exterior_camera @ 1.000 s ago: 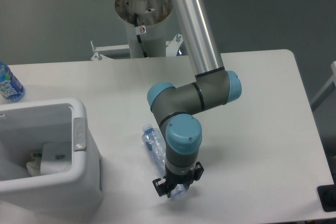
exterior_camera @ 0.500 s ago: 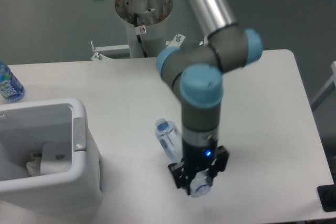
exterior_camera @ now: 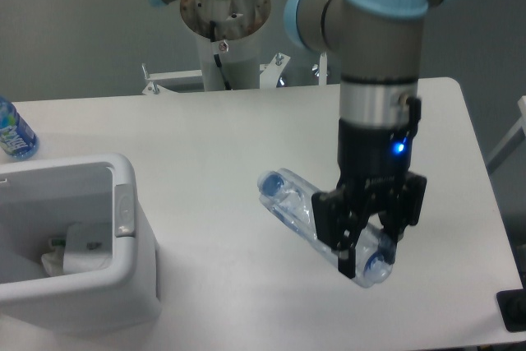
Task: Place the trash in the trash can
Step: 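Lift the bottle and carry it over the trash bin, then open the gripper to release the bottle into the bin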
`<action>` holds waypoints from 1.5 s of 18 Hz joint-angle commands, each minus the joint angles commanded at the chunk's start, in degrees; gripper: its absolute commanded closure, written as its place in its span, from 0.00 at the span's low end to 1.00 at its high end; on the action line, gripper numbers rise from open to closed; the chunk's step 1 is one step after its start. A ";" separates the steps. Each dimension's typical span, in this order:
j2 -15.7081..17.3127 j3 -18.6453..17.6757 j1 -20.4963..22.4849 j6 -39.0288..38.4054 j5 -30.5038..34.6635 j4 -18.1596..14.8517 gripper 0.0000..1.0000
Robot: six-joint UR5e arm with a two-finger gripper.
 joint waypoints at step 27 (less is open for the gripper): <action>-2.55 -0.79 -21.18 0.24 0.17 5.98 0.00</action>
